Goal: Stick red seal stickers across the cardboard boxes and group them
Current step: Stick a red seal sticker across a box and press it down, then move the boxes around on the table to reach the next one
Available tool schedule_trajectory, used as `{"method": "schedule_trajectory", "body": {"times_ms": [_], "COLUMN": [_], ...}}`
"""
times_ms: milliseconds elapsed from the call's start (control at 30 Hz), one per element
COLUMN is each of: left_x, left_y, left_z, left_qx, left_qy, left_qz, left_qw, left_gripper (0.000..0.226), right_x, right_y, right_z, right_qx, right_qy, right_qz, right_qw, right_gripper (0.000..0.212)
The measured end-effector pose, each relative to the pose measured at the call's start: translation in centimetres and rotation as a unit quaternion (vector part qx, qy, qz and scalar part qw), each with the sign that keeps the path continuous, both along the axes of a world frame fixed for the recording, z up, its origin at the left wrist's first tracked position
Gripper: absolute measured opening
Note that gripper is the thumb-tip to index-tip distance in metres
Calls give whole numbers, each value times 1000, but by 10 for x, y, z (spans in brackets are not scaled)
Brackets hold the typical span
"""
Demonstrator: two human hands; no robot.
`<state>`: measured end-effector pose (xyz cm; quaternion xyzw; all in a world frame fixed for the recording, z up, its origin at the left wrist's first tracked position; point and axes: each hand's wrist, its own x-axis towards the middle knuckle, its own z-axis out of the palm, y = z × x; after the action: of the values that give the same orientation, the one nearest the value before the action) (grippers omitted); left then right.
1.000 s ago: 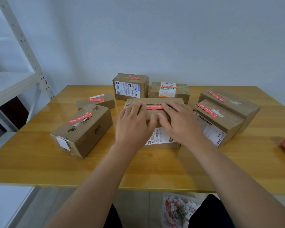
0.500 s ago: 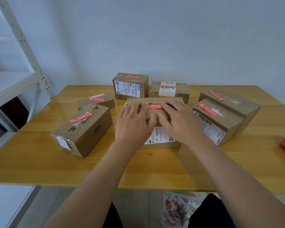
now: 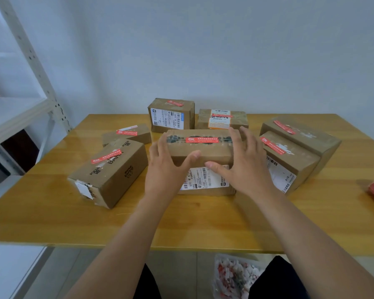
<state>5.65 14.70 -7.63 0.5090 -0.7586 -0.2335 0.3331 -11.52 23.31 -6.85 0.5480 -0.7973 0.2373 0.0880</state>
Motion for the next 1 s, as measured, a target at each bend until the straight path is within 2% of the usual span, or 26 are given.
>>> {"method": "schedule_trajectory", "body": {"times_ms": [233,433,633,767,1000], "left_x": [-3,-13,-34,-56,-90], "left_y": [-15,-38,-65,-78,-92], "left_z": [7,8,8,10,10], "left_qx": [42,58,20,20,38], "left_qy": [-1,13,-30,-45,-43], "left_qz": [23,-14,-46,-50,-48], "left_qw": [999,998,998,998,997], "left_gripper": [96,94,92,91,73], "right_x": [2,-12,-31,-45,-68], "right_y": [-17,-42,-65,-76,-86], "right_z": [-2,-1,6,14,33], "right_qx": [2,47,68,88,145], "right_qy": [-57,23,116,143,174], "right_qz": [16,-17,-83,-102,-124], "right_qw": [998,998,987,981,966], "right_gripper": [102,95,95,88,73]}}
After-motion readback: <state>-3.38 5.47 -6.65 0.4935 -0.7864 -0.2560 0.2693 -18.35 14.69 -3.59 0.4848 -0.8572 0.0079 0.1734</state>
